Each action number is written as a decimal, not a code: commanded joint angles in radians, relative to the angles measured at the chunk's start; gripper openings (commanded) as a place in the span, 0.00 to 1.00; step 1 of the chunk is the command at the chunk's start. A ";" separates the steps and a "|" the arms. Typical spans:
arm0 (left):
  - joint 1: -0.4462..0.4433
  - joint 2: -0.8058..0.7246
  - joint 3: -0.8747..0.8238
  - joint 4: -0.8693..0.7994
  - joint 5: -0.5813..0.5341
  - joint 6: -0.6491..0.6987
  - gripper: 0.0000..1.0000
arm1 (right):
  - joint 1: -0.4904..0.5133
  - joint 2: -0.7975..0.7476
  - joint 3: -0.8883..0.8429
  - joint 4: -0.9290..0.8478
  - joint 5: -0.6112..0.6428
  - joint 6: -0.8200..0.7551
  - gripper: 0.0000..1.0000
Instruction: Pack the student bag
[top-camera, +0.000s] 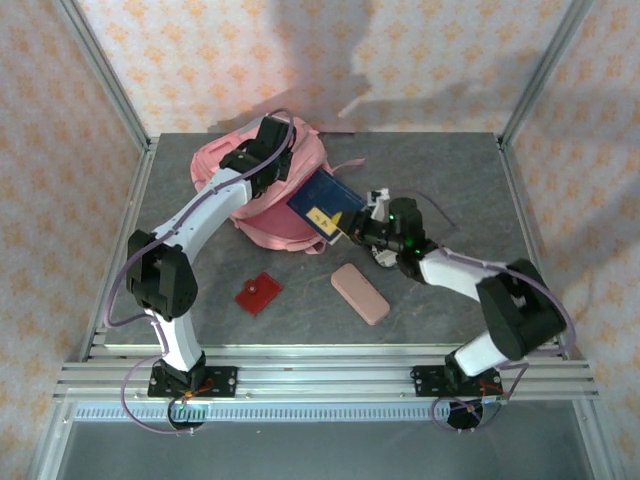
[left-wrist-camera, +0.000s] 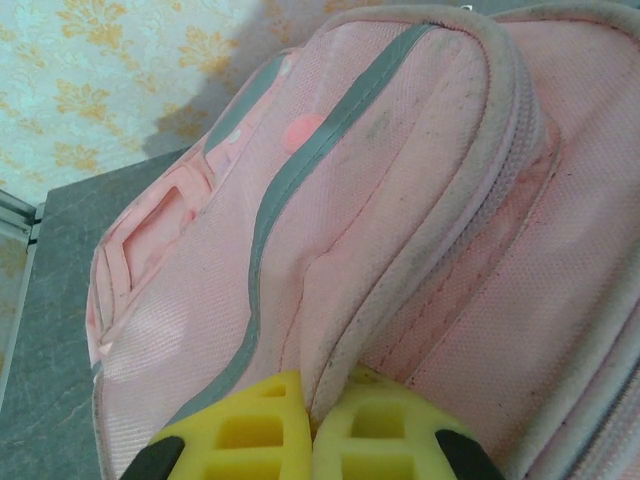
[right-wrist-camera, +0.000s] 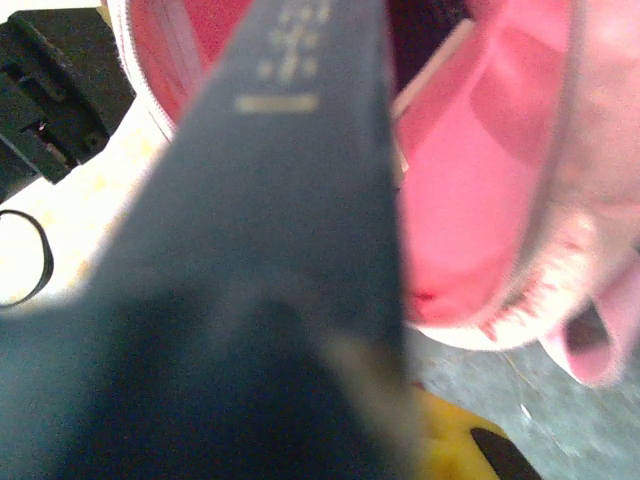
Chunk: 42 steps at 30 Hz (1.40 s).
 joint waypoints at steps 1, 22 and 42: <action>0.008 -0.061 0.071 0.041 -0.040 -0.063 0.00 | 0.028 0.114 0.129 0.229 -0.023 0.074 0.00; 0.019 -0.058 0.117 0.024 0.012 -0.125 0.00 | 0.144 0.886 1.048 -0.175 0.111 0.237 0.23; 0.020 -0.080 0.040 0.051 0.059 -0.155 0.00 | 0.121 0.846 1.064 -0.555 0.100 0.063 0.10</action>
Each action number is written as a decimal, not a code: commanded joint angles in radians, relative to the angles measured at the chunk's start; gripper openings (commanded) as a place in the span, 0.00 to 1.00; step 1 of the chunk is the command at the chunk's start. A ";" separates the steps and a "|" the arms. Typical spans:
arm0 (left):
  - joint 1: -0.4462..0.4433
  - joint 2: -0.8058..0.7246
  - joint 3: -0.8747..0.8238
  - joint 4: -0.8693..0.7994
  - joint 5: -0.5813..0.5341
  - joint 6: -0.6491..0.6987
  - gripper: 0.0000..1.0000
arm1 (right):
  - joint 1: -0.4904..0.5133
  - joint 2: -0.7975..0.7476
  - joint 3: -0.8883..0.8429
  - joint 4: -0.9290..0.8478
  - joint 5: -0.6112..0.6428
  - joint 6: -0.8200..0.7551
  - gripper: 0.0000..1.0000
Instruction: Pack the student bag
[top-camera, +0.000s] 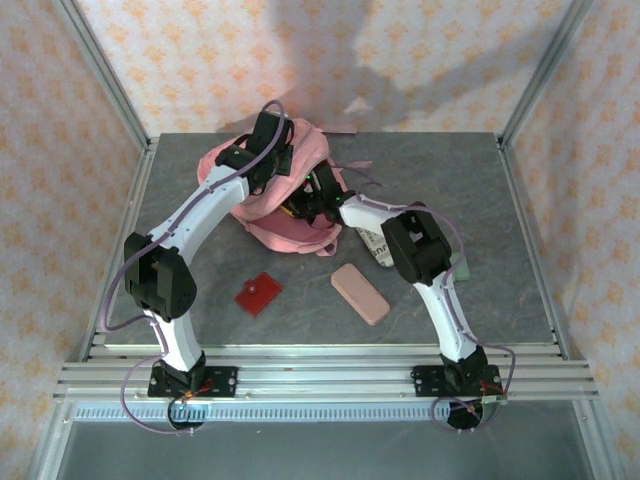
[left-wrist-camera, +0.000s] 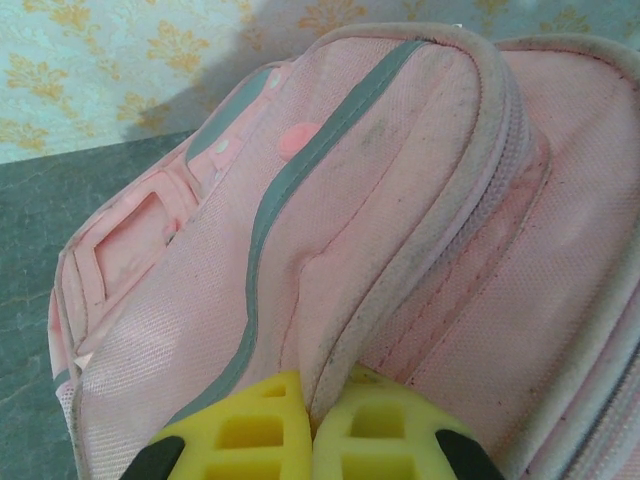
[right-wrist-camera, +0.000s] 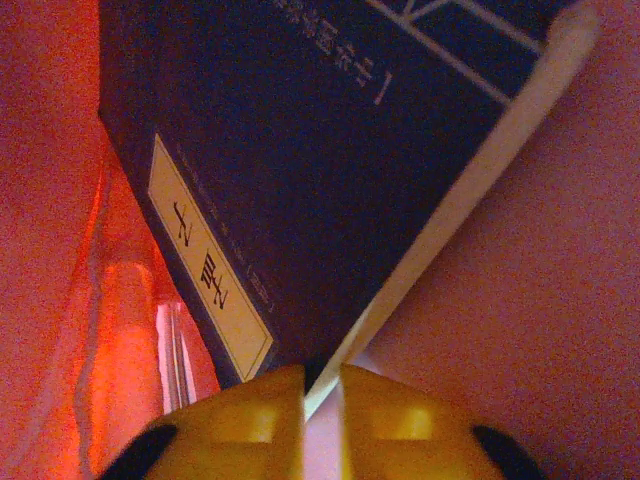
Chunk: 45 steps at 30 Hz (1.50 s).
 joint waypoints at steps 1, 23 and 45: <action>0.012 -0.074 -0.002 0.090 -0.026 -0.040 0.00 | -0.004 0.057 0.102 -0.018 -0.017 0.009 0.10; 0.012 -0.111 -0.175 0.148 -0.072 -0.166 0.00 | -0.029 -0.469 -0.474 -0.053 0.088 -0.271 0.33; -0.036 -0.304 -0.524 0.267 0.053 -0.379 0.00 | -0.115 -0.339 -0.445 -0.080 0.302 -0.314 0.23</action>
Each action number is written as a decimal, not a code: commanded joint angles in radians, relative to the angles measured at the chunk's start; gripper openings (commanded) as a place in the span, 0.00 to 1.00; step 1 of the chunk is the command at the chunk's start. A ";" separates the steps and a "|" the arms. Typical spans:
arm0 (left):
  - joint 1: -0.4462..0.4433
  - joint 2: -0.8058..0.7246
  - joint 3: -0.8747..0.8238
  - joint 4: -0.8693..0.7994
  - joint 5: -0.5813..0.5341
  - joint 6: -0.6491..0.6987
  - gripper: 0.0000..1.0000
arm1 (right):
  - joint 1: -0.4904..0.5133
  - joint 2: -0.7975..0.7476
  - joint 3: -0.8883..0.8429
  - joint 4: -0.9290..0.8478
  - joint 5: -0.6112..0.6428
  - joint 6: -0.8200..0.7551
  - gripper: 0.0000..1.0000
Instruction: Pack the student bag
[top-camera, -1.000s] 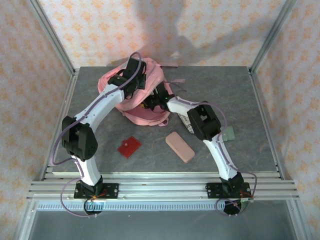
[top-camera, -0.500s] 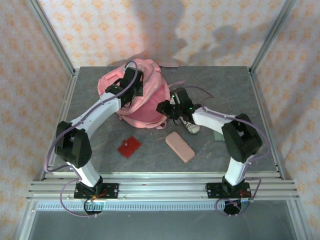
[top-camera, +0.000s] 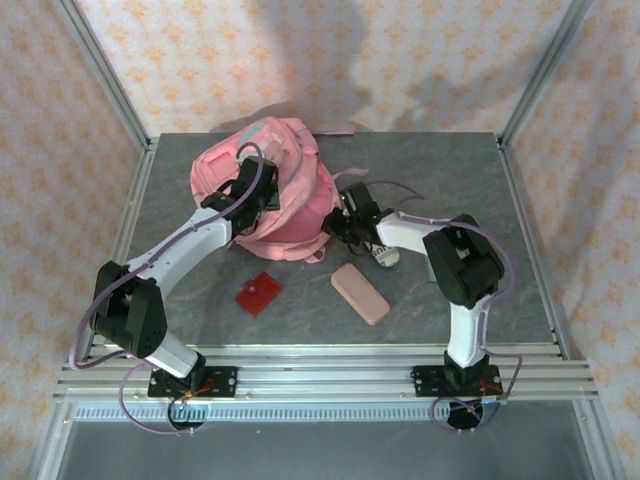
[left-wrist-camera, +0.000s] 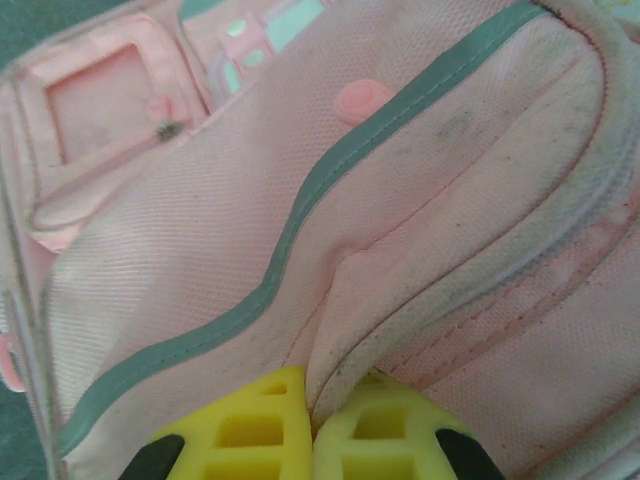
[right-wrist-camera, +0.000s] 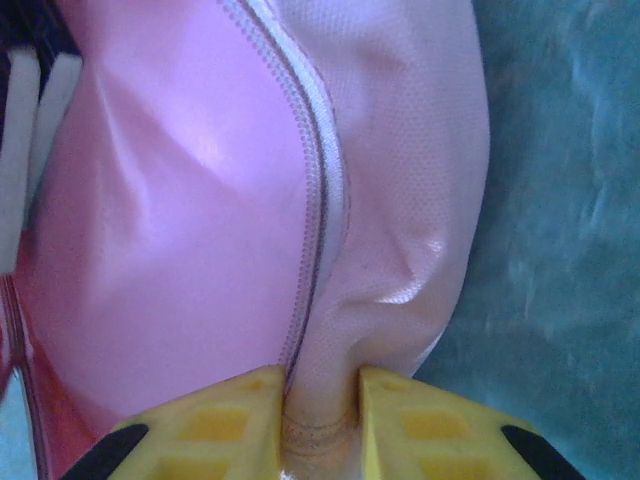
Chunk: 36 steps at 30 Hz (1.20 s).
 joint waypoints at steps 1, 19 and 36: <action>-0.027 -0.016 0.012 0.033 0.041 -0.119 0.00 | -0.046 0.068 0.098 0.005 0.082 -0.038 0.23; -0.050 0.193 0.240 0.064 0.065 -0.222 0.60 | -0.097 -0.229 -0.026 -0.128 0.146 -0.125 0.39; 0.208 -0.211 -0.571 0.334 0.218 -0.442 0.80 | 0.091 -0.439 -0.238 0.040 -0.028 -0.172 0.44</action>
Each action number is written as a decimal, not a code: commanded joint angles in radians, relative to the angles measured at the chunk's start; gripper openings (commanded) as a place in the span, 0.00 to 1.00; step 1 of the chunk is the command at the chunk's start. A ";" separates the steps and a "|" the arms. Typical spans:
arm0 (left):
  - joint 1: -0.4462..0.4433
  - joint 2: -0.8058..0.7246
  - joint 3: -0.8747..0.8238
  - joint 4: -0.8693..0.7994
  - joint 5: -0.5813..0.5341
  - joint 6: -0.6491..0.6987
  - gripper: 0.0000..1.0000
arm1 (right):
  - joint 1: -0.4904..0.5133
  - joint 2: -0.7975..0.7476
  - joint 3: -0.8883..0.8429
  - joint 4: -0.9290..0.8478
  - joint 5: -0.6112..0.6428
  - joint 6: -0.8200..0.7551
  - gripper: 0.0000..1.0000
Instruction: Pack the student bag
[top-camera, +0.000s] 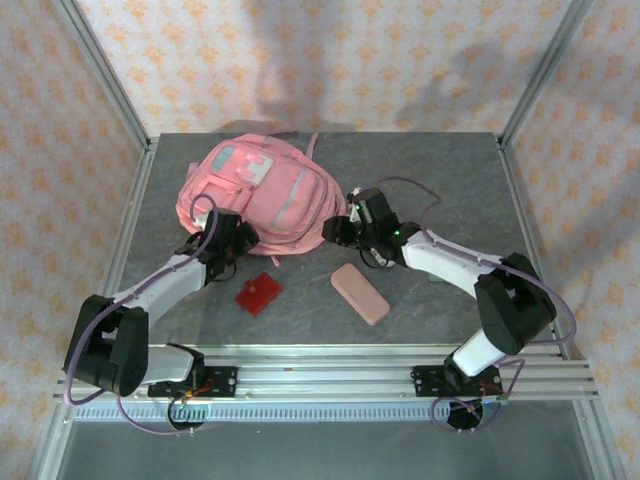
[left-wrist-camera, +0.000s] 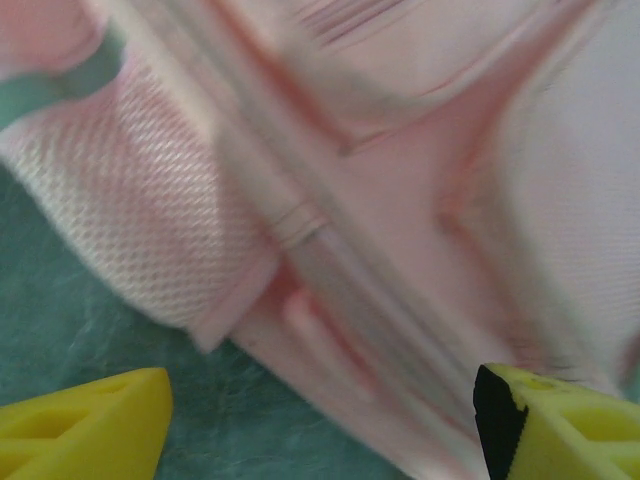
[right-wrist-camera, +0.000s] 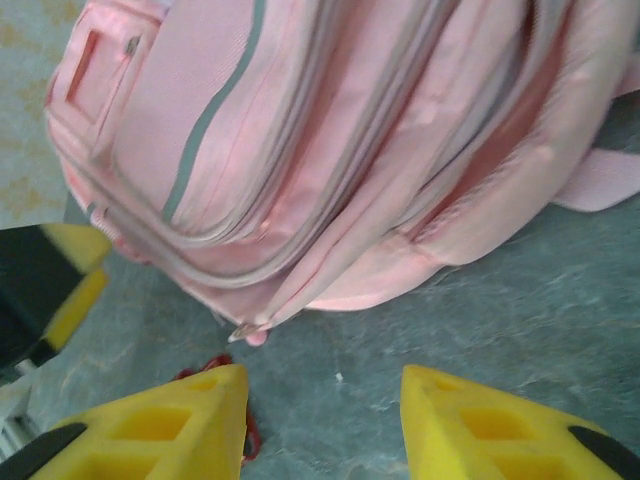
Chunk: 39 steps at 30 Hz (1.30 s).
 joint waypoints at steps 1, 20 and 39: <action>0.036 0.029 -0.008 0.132 0.042 -0.045 0.80 | 0.009 -0.037 -0.011 0.074 -0.022 0.003 0.44; 0.089 0.280 0.126 0.249 0.175 -0.022 0.01 | 0.163 0.121 0.029 0.049 0.055 -0.068 0.37; 0.090 0.108 0.176 0.214 0.326 -0.109 0.00 | 0.274 0.423 0.280 0.119 0.254 -0.107 0.52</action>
